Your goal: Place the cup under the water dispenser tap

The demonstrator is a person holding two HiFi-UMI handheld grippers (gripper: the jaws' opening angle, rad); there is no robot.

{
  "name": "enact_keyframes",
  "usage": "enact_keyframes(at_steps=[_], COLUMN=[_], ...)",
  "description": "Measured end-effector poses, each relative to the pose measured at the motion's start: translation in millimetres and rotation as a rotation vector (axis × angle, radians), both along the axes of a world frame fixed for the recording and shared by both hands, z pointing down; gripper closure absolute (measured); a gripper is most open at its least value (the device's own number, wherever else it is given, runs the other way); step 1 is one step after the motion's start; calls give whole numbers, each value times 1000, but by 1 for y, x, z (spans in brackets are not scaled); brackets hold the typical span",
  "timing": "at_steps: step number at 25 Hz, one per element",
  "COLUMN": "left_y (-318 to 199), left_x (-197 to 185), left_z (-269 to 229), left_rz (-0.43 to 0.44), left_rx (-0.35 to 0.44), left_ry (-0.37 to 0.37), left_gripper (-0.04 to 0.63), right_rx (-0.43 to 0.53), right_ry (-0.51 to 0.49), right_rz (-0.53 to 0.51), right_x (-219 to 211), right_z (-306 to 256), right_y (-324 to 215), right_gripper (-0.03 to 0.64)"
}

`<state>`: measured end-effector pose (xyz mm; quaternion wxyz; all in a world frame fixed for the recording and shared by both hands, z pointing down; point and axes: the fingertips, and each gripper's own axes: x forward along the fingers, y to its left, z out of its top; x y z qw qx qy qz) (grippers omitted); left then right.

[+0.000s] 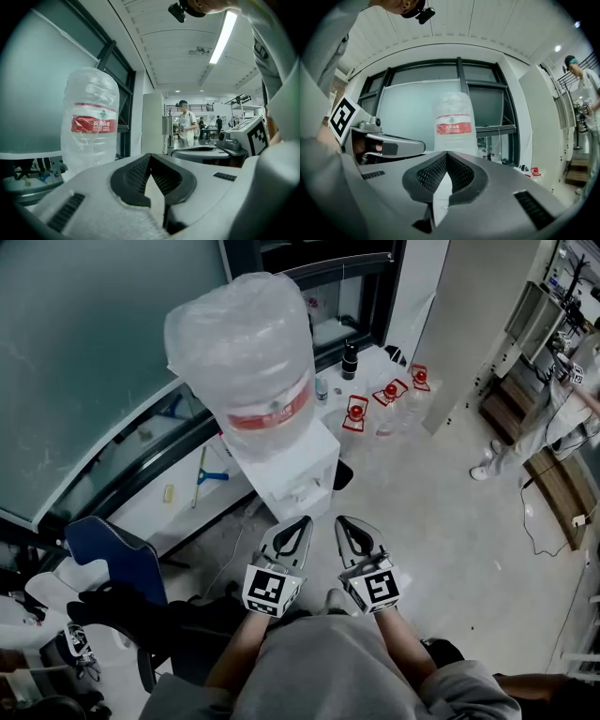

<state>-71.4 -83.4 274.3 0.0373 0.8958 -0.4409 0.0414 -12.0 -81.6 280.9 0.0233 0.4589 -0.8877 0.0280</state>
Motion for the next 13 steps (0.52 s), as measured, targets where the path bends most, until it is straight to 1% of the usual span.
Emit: enact_keyframes(at_steps=[7, 13], left_y=[-5, -6], left_x=[-7, -13], left_z=[-1, 5], left_rz=[-8, -21], left_rx=[0, -22], left_ry=[-2, -2], left_gripper=[586, 586], right_rx=[1, -4], right_ry=[-16, 1], right_rz=[-4, -17], right_x=[-5, -8], right_z=[-1, 2], right_y=[-5, -6], right_gripper=[606, 606])
